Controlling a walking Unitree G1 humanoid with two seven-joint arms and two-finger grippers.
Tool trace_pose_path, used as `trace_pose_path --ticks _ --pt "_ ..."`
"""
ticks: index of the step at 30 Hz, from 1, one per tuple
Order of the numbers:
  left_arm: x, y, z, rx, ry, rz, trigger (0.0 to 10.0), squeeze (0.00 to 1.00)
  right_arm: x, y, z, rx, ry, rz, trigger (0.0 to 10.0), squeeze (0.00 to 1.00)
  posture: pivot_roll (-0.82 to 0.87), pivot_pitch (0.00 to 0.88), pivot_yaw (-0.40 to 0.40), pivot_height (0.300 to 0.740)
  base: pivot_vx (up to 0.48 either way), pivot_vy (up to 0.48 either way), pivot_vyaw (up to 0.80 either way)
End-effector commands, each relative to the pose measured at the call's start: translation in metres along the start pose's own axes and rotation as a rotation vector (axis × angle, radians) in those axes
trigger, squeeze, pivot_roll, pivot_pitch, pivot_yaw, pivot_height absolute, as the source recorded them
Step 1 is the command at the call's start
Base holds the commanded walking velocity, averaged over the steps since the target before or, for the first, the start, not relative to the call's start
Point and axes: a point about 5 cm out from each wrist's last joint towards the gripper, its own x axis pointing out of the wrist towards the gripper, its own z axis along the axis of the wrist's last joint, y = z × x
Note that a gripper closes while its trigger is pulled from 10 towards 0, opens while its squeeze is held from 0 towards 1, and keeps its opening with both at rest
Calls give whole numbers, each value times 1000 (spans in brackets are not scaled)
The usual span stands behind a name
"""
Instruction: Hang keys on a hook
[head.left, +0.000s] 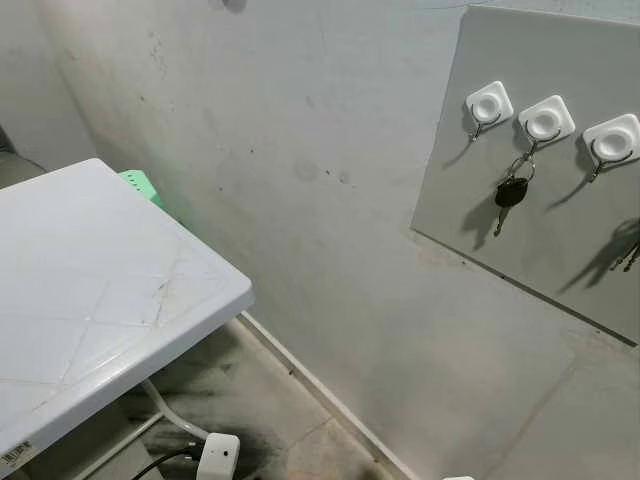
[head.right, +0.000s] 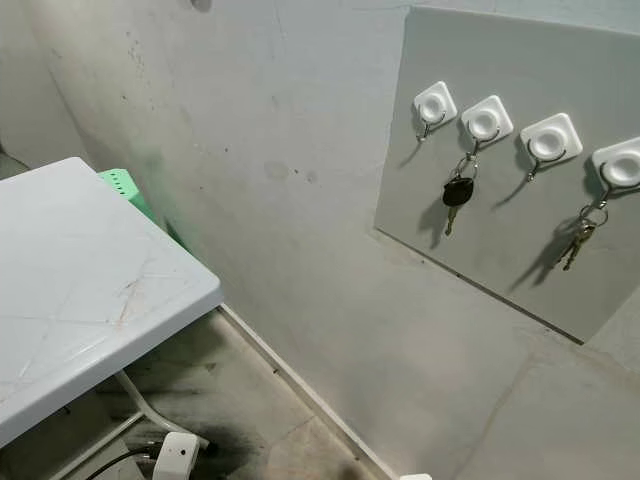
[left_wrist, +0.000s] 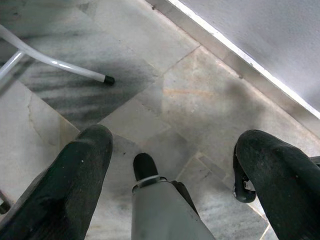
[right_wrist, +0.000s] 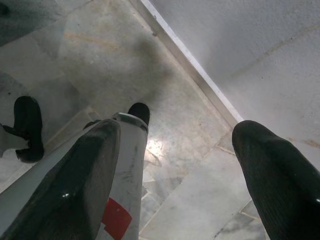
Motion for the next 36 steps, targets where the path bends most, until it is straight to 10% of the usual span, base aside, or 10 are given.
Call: trace_pose_path --ticks 1,36 --pt "1 1 3 9 -2 -6 10000 0 0 0 2 -10 -2 -6 10000 0 -8 0 8 740 0 0 0" --pt "0 -2 -3 -7 14 2 10000 0 1 -1 4 -168 -4 3 10000 0 11 0 -24 740 0 0 69"
